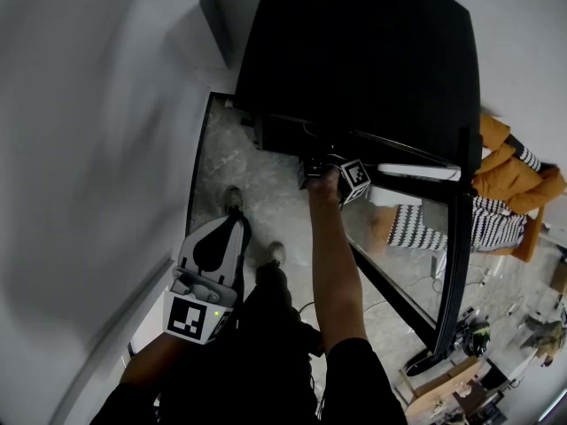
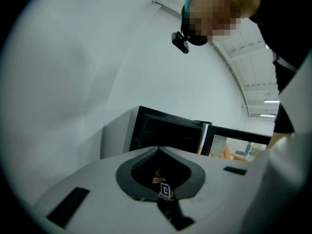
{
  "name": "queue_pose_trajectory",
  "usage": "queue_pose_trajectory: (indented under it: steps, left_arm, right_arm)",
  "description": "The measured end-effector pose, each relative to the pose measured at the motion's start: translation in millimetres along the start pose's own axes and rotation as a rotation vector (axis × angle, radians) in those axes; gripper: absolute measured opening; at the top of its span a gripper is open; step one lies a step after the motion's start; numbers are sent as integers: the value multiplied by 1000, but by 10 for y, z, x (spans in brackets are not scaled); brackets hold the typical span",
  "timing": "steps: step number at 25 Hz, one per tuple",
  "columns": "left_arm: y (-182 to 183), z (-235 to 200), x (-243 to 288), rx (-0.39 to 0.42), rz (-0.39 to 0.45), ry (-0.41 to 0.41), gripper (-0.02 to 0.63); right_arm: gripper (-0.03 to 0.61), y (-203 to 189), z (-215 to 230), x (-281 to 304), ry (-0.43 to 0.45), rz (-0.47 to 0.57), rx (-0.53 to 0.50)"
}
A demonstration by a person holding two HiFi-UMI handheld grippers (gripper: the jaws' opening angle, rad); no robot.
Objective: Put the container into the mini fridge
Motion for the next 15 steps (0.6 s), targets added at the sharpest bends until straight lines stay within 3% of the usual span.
queue_pose_trajectory:
  steps: [15]
  left_arm:
    - [60, 97, -102, -1, 0, -33, 5]
  right_arm:
    - [272, 83, -17, -342, -7, 56, 23]
Point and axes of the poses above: the fingertips, and each gripper's own axes: x forward along the fingers, z to its right, y out of its top, the point moved 5 cm from there along -x, backward along the fingers, and after that the axes turned 13 degrees about y, right-handed, at the moved point
